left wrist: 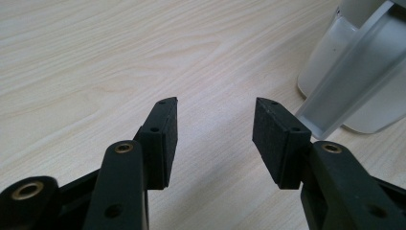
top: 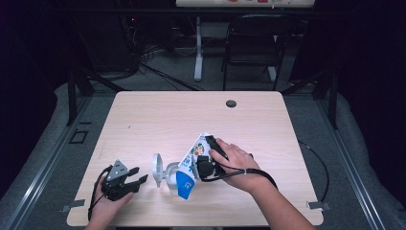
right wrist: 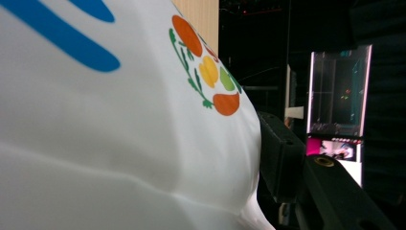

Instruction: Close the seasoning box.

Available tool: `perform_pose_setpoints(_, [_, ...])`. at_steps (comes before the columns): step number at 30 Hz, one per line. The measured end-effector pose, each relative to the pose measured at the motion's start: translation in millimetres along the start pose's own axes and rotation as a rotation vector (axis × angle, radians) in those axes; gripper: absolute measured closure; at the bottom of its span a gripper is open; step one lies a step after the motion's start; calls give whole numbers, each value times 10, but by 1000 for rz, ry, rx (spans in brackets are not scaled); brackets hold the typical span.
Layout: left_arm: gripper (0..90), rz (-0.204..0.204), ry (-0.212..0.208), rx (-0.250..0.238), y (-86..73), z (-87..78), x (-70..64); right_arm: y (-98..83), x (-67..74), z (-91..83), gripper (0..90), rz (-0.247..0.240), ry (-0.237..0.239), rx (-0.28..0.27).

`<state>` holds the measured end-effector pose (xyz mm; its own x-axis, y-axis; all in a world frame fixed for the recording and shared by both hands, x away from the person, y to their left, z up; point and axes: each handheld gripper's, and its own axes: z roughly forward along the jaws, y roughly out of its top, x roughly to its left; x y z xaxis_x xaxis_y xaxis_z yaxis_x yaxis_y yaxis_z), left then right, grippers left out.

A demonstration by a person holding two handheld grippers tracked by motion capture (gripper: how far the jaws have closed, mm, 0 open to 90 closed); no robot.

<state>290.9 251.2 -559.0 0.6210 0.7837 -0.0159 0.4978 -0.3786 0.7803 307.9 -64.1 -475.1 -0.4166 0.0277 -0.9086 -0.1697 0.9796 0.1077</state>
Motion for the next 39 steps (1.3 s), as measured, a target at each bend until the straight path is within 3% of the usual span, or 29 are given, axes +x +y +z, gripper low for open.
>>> perform_pose_setpoints(8, [519,5,-2,8,2,2,3,-54,18,8,573,85,44,-18])
perform_pose_setpoints(9, [519,5,-3,7,2,2,4,-58,4,3,573,79,48,-9])
perform_pose_setpoints(10, [519,5,-3,7,2,2,4,-69,19,14,573,113,55,-20])
perform_pose_setpoints(13, [519,5,-3,8,2,3,4,-93,21,18,573,135,72,-15])
perform_pose_setpoints(18, [519,0,-3,9,0,9,3,-129,55,26,575,218,101,-28])
perform_pose_setpoints(28, [519,0,-5,11,-2,18,-1,-169,105,29,578,317,157,-34])
perform_pose_setpoints(39, [519,-2,-4,10,-6,22,-1,-244,186,66,579,493,252,-42])
